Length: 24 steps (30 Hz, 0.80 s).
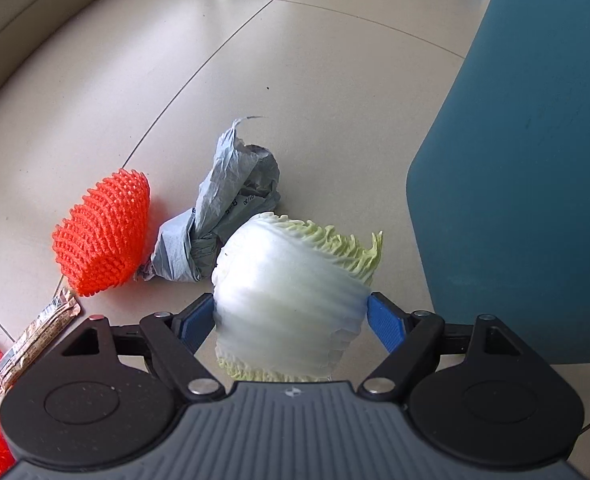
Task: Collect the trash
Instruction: 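Lift the cabbage leaf with the left gripper toward the teal bin, then lower the cabbage leaf into the teal bin and open the left gripper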
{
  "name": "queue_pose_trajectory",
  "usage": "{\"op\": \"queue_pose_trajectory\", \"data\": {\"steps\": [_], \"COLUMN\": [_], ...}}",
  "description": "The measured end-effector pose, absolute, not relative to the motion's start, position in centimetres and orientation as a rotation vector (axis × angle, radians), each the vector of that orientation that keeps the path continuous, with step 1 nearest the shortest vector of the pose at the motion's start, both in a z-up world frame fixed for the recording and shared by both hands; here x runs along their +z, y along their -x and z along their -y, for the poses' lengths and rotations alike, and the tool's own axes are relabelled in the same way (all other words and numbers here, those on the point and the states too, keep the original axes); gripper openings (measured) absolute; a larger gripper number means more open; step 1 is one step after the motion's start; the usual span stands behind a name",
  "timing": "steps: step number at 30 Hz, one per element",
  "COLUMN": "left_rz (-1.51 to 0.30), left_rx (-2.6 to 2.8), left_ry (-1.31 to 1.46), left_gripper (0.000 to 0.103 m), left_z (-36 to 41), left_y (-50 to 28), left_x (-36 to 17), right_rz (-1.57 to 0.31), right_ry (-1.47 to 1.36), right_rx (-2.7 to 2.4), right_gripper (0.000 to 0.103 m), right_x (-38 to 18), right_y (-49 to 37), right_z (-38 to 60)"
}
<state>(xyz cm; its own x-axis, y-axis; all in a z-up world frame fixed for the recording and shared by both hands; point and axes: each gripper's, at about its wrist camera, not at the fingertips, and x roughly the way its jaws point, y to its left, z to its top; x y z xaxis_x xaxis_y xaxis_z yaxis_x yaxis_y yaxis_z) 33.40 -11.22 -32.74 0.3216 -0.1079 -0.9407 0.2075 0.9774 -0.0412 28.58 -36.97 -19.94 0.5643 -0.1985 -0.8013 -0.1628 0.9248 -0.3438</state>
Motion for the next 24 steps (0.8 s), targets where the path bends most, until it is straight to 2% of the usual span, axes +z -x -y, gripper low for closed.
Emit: {"op": "queue_pose_trajectory", "data": {"steps": [7,18,24], "left_rz": [-1.159,-0.943,-0.925], "left_rx": [-0.231,-0.317,-0.446], "left_ry": [-0.041,-0.05,-0.004], "left_gripper": [0.082,0.082,0.082], "left_z": [10.2,10.4,13.3], "left_y": [-32.4,-29.7,-30.1], "left_x": [-24.6,-8.7,-5.5], "right_rz": [-0.978,-0.973,-0.979], "right_ry": [0.403,0.399,0.357], "right_rx": [-0.032,-0.037,-0.025], "right_gripper": [0.013,0.013,0.011], "right_x": [-20.0,-20.2,-19.8], "right_y": [-28.6,-28.7,-28.7], "right_z": [36.9,36.8,37.3]}}
